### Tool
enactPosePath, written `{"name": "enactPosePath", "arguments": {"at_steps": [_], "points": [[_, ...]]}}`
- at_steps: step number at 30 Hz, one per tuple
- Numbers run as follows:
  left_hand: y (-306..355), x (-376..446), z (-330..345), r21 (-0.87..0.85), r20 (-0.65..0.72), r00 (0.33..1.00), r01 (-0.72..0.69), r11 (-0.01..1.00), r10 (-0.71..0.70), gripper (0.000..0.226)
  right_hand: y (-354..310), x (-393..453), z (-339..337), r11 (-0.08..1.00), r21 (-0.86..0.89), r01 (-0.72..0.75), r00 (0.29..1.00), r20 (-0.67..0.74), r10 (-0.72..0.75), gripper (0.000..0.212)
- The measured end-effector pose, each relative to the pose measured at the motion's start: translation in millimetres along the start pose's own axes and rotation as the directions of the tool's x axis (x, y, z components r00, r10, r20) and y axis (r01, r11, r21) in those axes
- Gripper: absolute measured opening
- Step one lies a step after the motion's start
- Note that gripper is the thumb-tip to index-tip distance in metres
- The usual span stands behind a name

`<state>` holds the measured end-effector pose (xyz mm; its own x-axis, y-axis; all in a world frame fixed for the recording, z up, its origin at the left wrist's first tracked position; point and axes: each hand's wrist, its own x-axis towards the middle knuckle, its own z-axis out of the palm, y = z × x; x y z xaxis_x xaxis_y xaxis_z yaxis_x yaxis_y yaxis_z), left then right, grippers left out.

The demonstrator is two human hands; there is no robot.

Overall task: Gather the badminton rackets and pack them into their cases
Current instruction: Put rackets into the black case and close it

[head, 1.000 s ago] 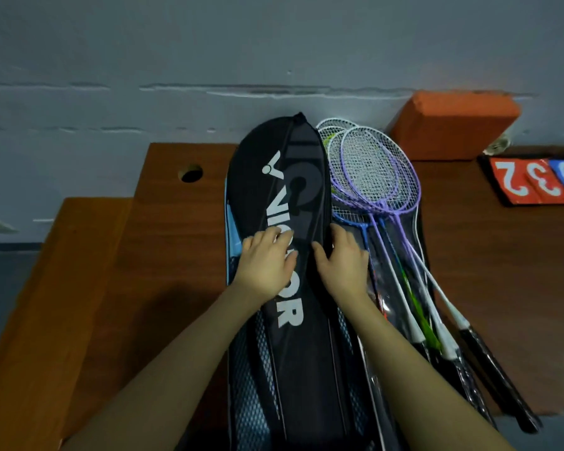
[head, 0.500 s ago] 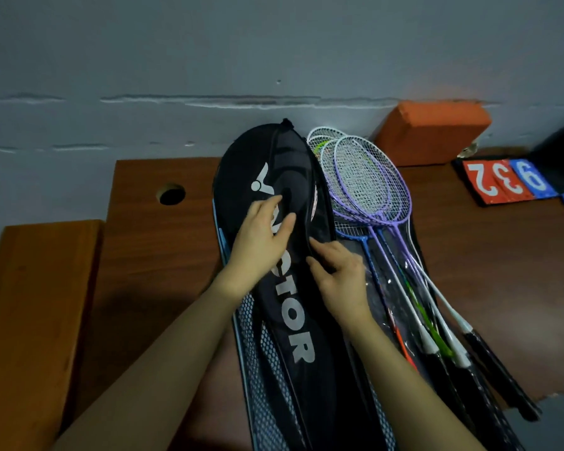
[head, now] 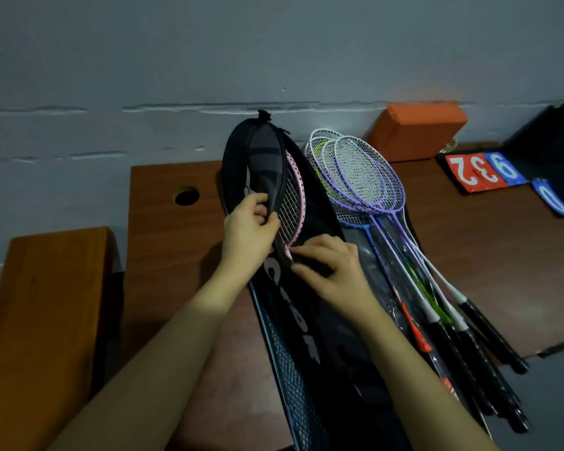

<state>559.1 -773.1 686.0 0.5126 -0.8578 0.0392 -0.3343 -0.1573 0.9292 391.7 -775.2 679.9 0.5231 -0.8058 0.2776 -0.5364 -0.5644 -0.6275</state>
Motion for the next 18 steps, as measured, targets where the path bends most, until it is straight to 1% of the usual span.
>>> {"name": "enactPosePath", "arguments": {"at_steps": [2,4,6,8,12,15,18], "points": [[-6.6,-11.7,-12.1,-0.054,0.01,1.0,0.024,0.998,-0.023,0.034,-2.0,1.4,-4.2,1.0,0.013,-0.024,0.996,-0.082,0.025,0.037],[-12.2,-27.7,-22.6,-0.079,0.039,0.999,0.035,0.996,-0.032,0.034,-1.3,6.5,-4.1,0.997,-0.031,-0.066,0.984,-0.169,0.06,0.046],[-14.8,-45.9,-29.0,-0.093,0.056,0.998,0.046,0.995,-0.041,0.035,-0.9,13.5,-1.8,0.99,-0.05,-0.132,0.97,-0.214,0.118,0.052],[-14.6,-61.0,-31.0,-0.112,0.049,0.998,0.052,0.992,-0.047,0.035,-1.5,18.0,1.5,0.988,-0.035,-0.153,0.971,-0.193,0.143,0.049],[-11.7,-76.4,-29.1,-0.11,0.009,0.999,0.052,0.993,-0.051,0.037,-5.9,14.3,4.1,0.992,0.11,-0.063,0.984,-0.16,0.081,0.031],[-4.7,-78.7,-26.5,-0.079,-0.052,0.999,-0.009,0.997,0.005,0.044,-12.4,10.4,1.9,0.991,0.127,0.031,0.992,-0.129,-0.015,0.03],[7.4,-70.4,-26.2,-0.068,-0.13,0.992,-0.013,0.998,0.004,0.05,-15.8,5.6,0.4,0.981,0.184,0.056,0.992,-0.122,-0.034,0.03]]}}
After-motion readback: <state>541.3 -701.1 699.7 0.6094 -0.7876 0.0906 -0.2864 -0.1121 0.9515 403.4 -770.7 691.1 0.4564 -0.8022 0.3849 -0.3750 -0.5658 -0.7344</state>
